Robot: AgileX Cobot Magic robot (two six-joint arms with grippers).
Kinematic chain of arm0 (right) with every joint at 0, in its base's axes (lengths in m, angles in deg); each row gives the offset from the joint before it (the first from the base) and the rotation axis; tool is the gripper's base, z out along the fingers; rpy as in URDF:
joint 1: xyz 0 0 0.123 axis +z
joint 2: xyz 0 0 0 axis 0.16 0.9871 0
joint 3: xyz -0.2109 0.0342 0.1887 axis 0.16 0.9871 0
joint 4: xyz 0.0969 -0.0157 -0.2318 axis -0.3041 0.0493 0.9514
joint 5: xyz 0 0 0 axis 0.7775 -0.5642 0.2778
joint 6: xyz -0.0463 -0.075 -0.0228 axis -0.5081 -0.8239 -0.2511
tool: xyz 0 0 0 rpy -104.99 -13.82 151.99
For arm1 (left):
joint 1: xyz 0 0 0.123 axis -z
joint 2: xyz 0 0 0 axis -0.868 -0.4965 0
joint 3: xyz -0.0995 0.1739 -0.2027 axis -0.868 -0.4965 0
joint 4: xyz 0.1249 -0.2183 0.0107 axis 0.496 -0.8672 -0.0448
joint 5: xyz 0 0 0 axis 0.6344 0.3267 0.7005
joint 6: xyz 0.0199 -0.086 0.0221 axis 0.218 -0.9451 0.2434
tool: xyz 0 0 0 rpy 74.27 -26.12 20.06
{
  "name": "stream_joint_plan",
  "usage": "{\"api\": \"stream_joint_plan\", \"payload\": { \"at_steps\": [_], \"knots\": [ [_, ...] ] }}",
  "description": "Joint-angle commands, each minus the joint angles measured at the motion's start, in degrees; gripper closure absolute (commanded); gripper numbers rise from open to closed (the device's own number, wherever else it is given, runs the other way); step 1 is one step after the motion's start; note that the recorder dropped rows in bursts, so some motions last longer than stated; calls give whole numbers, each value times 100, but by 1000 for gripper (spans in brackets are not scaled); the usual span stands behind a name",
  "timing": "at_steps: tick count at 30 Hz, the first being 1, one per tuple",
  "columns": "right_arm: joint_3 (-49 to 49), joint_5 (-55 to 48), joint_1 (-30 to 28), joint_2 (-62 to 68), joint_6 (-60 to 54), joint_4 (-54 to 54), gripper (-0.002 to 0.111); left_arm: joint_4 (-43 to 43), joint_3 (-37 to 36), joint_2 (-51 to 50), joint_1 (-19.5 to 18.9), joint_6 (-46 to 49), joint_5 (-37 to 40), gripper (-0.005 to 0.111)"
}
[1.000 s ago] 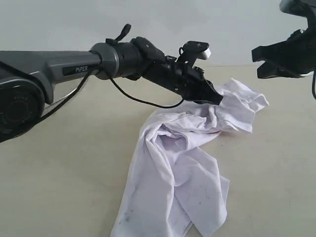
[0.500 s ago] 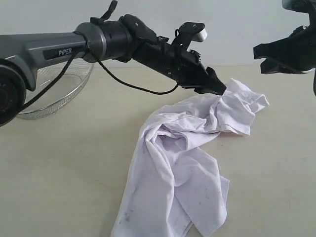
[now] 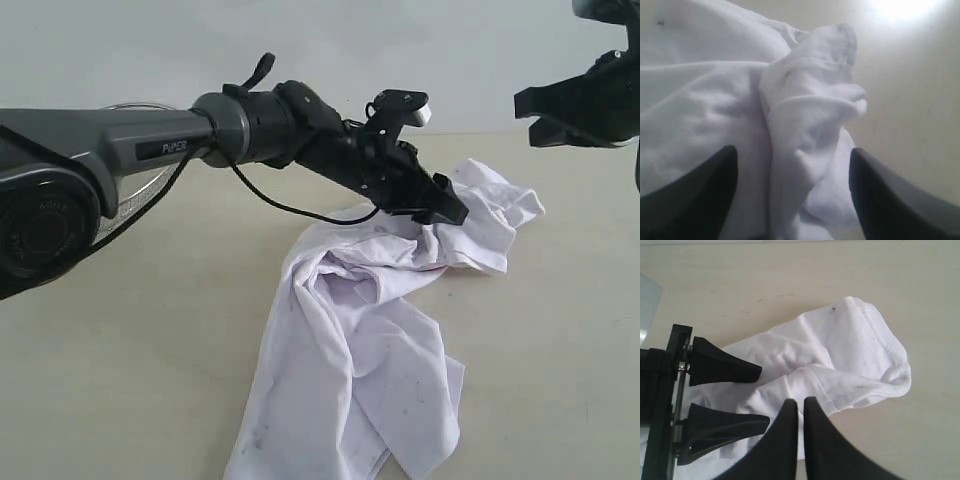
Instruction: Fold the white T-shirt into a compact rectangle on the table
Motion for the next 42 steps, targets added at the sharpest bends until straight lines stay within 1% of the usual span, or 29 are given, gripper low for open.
{"api": "stream_joint_plan", "payload": {
  "at_steps": [1,2,4,7,9,12,14,17,19,20,22,26,30,32,36,38,42],
  "knots": [
    [15,56,-12,-50,-34,-9,109,-94,0,-38,122,-7,8,46],
    [15,53,-12,-50,-52,-9,109,-122,0,-68,135,-7,-31,48],
    [15,53,-12,-50,-52,-9,109,-198,0,-125,181,-7,-107,57],
    [15,39,-12,-50,-60,-9,109,-206,0,-147,177,-7,-177,82],
    [15,30,-12,-50,-60,8,109,-206,0,-111,153,-7,-259,102],
    [15,30,-12,-50,-60,86,109,-178,0,73,40,40,-284,102],
    [15,41,-12,-50,-60,123,109,30,11,252,-75,24,-284,102],
    [15,77,-23,-50,-60,122,109,501,11,587,-298,-111,-312,102],
    [15,77,-23,-50,-60,122,109,983,11,779,-477,-497,-339,102],
    [15,77,-23,-50,-60,122,109,1134,11,833,-547,-631,-202,102],
    [15,77,-23,-50,-60,122,109,1240,-14,903,-656,-601,91,102],
    [15,63,-23,-50,-60,122,109,1526,-26,903,-733,-931,350,102],
    [15,63,-23,-50,-60,122,109,1590,-26,903,-733,-931,907,102],
    [15,42,-23,-50,-60,145,109,1795,-26,915,-743,-931,1187,102],
    [15,29,-23,-50,-60,167,109,2255,-26,1034,-748,-1137,1294,102],
    [15,28,-23,-50,-60,190,109,2278,-26,1148,-748,-1147,1362,102],
    [15,38,-23,-50,-60,204,109,2278,-26,1328,-748,-1198,1823,102]
  ]
}}
